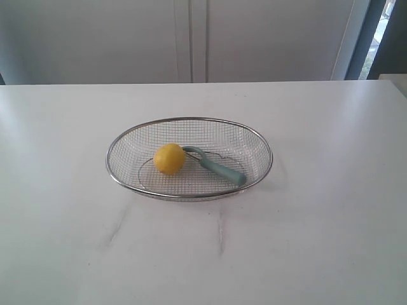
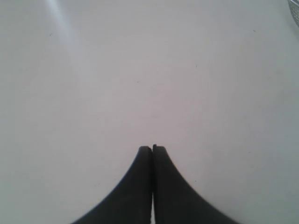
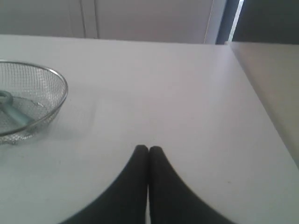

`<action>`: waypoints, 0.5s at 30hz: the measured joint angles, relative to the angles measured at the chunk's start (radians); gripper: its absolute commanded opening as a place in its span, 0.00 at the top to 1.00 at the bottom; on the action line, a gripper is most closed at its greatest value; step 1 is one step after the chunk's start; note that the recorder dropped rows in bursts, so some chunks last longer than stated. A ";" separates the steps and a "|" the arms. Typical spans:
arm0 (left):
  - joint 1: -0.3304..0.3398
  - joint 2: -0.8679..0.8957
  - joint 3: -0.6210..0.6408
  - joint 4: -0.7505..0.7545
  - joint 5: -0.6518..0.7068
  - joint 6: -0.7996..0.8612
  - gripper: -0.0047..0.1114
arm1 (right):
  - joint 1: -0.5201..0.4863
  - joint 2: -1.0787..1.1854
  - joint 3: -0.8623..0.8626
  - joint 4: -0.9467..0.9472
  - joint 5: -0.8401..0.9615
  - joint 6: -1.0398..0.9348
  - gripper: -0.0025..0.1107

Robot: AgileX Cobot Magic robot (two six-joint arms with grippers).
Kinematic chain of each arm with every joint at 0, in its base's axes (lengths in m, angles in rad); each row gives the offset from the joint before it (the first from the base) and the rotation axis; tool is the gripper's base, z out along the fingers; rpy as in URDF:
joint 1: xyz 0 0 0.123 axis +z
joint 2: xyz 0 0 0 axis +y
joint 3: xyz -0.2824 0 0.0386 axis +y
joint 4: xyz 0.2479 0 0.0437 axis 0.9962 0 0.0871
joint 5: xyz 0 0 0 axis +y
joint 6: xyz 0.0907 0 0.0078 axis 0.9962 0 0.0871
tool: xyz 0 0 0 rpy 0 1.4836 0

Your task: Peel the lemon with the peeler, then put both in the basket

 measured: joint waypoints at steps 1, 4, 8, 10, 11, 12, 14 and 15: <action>0.000 0.000 0.000 0.000 0.000 0.000 0.96 | 0.000 -0.019 0.002 0.000 -0.002 0.000 0.98; 0.000 0.000 0.000 0.000 0.000 0.000 0.96 | 0.000 -0.113 0.016 0.000 -0.015 0.000 0.98; 0.000 0.000 0.000 0.000 0.000 0.000 0.96 | -0.031 -0.164 0.029 0.000 -0.021 0.000 0.98; 0.000 0.000 0.000 0.000 0.000 0.000 0.96 | -0.063 -0.163 0.034 0.000 -0.021 0.000 0.98; 0.000 0.000 0.000 0.000 0.000 0.000 0.96 | -0.077 -0.163 0.034 0.000 -0.021 0.000 0.98; 0.000 0.000 0.000 0.000 0.000 0.000 0.96 | -0.094 -0.163 0.034 0.000 -0.021 0.000 0.98; 0.000 0.000 0.000 0.000 0.000 0.000 0.96 | -0.121 -0.163 0.034 -0.002 -0.021 0.000 0.98; 0.000 0.000 0.000 0.000 0.000 0.000 0.96 | -0.124 -0.163 0.034 -0.002 -0.021 0.000 0.98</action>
